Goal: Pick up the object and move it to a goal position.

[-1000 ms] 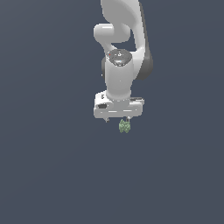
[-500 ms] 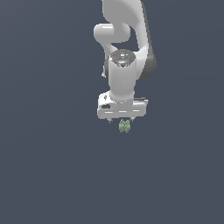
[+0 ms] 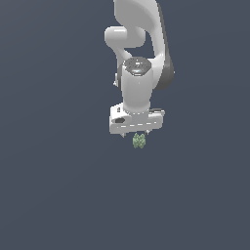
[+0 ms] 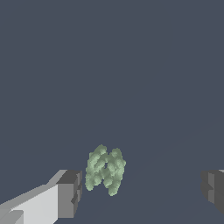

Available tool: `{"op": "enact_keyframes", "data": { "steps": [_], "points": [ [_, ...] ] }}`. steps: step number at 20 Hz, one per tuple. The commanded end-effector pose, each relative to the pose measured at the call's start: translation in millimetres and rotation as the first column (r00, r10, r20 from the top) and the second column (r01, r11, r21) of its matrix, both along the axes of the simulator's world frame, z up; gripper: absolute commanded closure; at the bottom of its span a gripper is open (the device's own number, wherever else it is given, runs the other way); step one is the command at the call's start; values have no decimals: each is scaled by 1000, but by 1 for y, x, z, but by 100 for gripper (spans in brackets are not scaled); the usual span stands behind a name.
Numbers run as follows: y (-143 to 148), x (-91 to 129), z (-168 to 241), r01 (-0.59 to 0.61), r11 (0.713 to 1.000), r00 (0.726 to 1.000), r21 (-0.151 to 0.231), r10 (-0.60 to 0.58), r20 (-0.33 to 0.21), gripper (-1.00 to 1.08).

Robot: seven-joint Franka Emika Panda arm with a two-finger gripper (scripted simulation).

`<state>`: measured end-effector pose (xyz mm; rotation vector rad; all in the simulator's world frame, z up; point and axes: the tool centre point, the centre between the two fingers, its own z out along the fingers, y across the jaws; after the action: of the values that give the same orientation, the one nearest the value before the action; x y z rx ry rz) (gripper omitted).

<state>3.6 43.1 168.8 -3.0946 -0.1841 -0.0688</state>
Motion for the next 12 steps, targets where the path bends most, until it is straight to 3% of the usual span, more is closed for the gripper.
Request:
{"op": "enact_keyframes", "data": {
  "steps": [1, 7, 12],
  "points": [
    [1, -1, -2, -38, 999, 999, -4, 38, 0, -92],
    [3, -5, -10, -168, 986, 986, -16, 168, -2, -92],
    [5, -10, -19, -309, 951, 951, -27, 309, -6, -92]
  ]
}}
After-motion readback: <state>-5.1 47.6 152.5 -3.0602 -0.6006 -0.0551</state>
